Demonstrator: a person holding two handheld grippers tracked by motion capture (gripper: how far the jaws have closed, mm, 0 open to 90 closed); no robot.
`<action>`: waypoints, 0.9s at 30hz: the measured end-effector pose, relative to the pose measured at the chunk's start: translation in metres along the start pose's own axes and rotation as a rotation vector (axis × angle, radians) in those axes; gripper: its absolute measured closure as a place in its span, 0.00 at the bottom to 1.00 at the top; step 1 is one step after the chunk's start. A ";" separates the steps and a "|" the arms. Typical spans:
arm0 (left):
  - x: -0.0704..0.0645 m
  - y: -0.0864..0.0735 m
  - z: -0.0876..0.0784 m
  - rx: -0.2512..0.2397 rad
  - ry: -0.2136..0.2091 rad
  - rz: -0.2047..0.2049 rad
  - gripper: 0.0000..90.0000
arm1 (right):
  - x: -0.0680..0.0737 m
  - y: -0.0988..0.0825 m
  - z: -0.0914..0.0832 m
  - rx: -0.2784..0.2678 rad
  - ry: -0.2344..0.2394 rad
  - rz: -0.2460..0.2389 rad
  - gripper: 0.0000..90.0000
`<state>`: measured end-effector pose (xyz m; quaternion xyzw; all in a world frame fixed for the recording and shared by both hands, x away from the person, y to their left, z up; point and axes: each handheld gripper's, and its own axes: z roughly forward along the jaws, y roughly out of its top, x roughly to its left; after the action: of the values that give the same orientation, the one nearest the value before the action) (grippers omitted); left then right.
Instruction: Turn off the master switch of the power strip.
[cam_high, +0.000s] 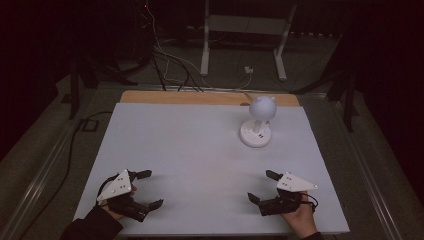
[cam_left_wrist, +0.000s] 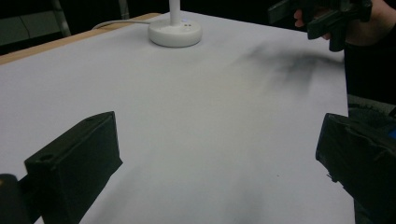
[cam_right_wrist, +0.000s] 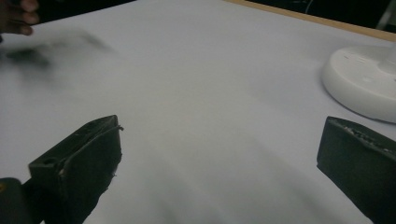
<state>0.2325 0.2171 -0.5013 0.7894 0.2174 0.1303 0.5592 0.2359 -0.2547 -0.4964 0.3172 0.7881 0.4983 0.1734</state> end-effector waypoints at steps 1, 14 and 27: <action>0.000 0.000 0.000 -0.002 0.002 -0.004 0.00 | 0.001 0.001 0.000 0.005 0.008 0.004 0.00; 0.000 0.000 0.000 -0.003 0.003 -0.007 0.00 | 0.009 0.029 0.006 -0.012 0.070 0.015 0.00; 0.000 0.000 0.000 -0.004 0.003 -0.006 0.00 | -0.006 0.053 0.001 -0.055 0.014 -0.005 0.00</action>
<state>0.2323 0.2174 -0.5013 0.7875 0.2201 0.1302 0.5607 0.2584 -0.2420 -0.4498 0.3067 0.7761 0.5215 0.1777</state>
